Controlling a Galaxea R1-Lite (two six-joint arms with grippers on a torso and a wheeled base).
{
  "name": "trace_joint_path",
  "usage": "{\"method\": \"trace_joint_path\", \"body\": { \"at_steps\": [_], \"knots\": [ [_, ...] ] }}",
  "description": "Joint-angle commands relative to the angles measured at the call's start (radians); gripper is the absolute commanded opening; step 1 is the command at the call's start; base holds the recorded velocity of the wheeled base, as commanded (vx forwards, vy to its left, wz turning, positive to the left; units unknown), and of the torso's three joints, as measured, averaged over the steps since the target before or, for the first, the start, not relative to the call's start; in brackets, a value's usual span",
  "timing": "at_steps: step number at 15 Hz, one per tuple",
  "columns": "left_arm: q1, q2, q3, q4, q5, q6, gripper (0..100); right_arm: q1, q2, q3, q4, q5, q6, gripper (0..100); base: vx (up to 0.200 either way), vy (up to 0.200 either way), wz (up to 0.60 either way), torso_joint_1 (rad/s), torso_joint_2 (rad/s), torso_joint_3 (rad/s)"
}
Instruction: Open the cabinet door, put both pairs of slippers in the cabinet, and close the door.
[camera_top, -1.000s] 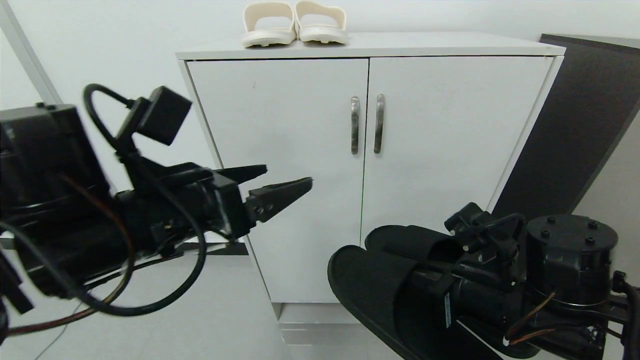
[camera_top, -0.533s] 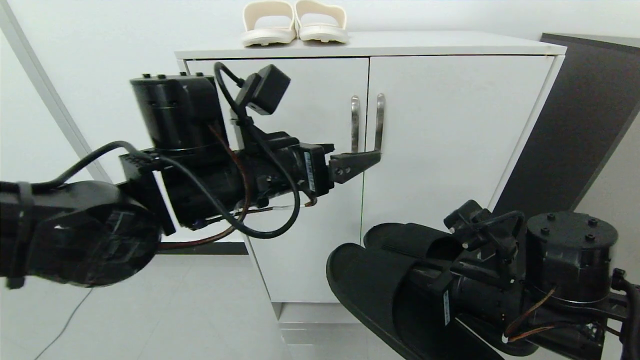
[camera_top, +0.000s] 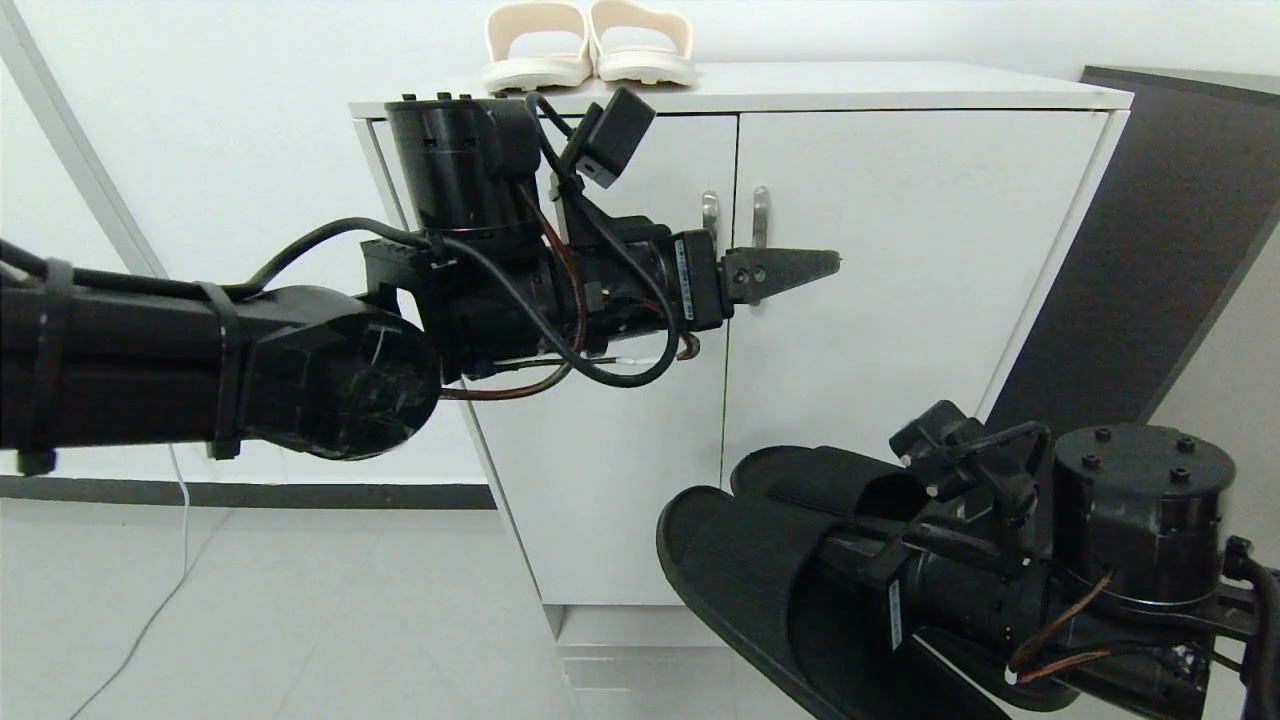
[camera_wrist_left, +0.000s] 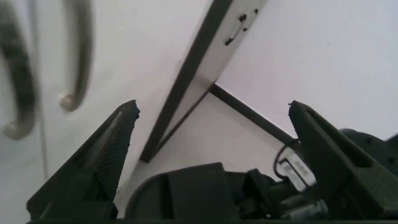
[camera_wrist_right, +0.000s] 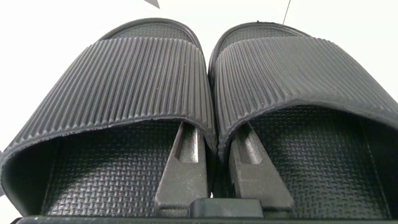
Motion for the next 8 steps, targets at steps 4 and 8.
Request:
{"method": "trace_joint_path", "body": {
  "at_steps": [4, 8],
  "knots": [
    [0.017, 0.065, -0.083, 0.003, 0.061, -0.001, 100, 0.001, 0.003, 0.000, 0.000, 0.000, 0.000, 0, 0.000, 0.000, 0.00, 0.000, 0.00, 0.000],
    [0.017, 0.099, -0.138, 0.003, 0.100, 0.000, 100, 0.001, 0.001, 0.000, 0.000, 0.000, -0.001, 0, 0.000, 0.000, 0.00, 0.000, 0.00, 0.000]
  ]
}}
